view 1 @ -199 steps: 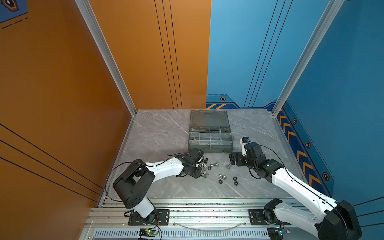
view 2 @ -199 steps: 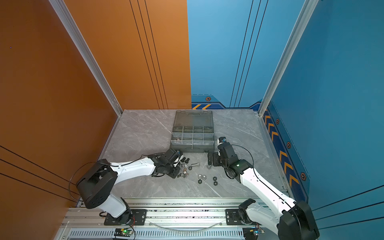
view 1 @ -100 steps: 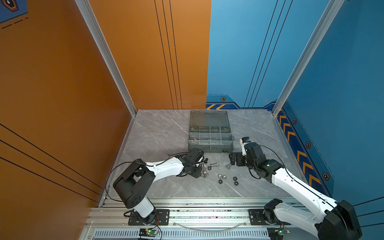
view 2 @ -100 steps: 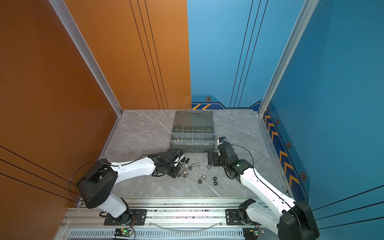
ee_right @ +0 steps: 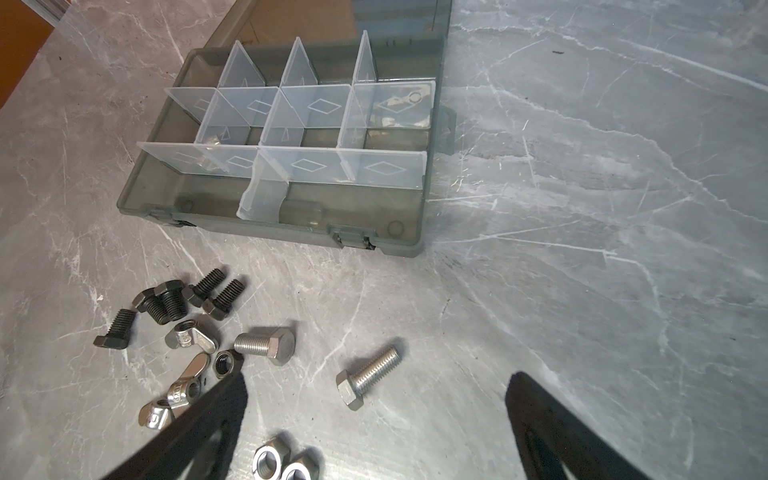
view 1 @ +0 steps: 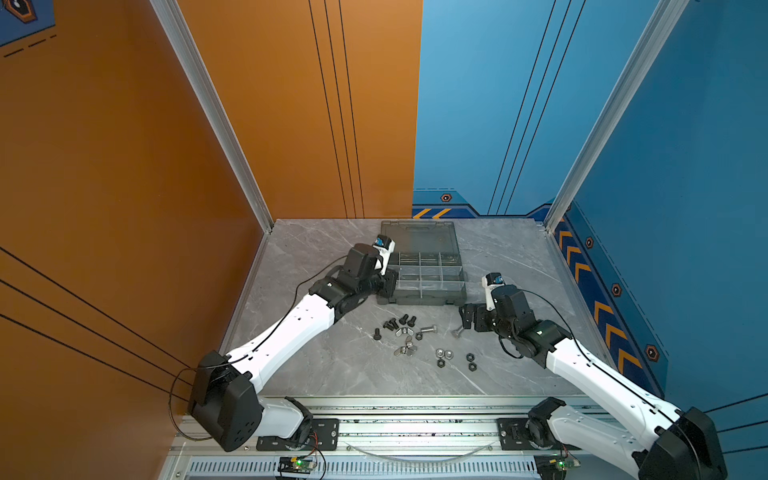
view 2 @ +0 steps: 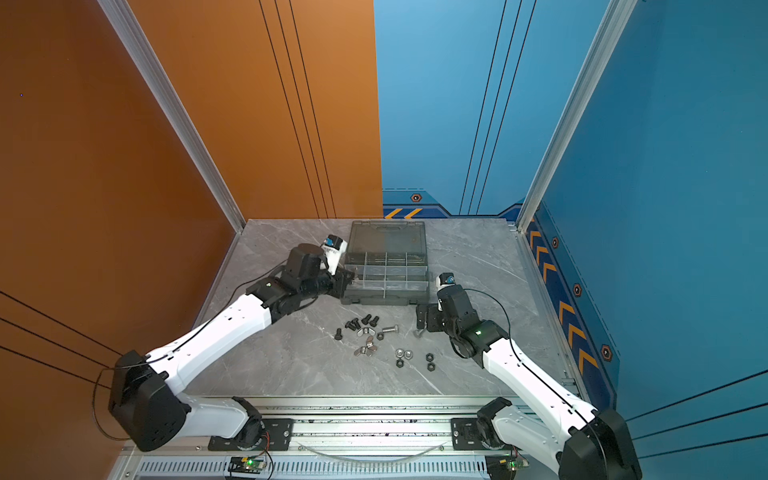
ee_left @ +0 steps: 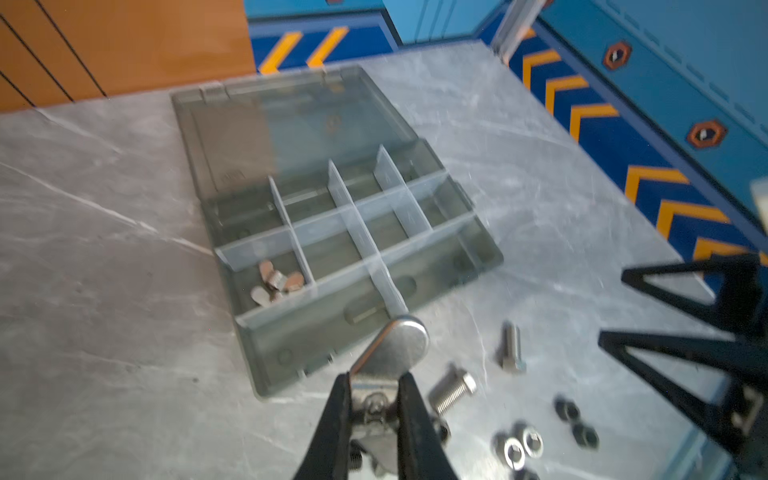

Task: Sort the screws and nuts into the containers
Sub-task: 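Lift the wing nut with the left gripper and carry it over the organizer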

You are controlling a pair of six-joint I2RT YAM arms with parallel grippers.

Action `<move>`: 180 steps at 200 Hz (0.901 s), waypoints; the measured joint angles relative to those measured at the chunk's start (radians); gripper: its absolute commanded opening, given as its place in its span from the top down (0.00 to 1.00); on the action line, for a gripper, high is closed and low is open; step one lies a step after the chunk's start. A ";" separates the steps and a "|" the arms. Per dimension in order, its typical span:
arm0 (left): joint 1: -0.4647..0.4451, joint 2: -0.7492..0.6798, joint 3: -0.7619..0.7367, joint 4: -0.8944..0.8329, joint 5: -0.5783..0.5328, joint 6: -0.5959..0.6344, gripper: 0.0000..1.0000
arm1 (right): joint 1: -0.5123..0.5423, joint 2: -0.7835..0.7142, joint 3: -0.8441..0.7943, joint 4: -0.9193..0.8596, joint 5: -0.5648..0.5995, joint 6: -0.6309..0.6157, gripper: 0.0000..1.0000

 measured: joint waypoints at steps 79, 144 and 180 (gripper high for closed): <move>0.153 0.377 0.103 0.094 0.058 -0.051 1.00 | 0.000 0.000 -0.007 0.005 0.002 0.000 0.01; 0.147 0.484 0.116 0.166 0.065 -0.101 1.00 | 0.000 0.000 -0.014 0.006 0.008 0.000 0.01; 0.144 0.518 0.121 0.171 0.062 -0.111 1.00 | 0.000 -0.005 -0.019 0.006 0.015 0.000 0.00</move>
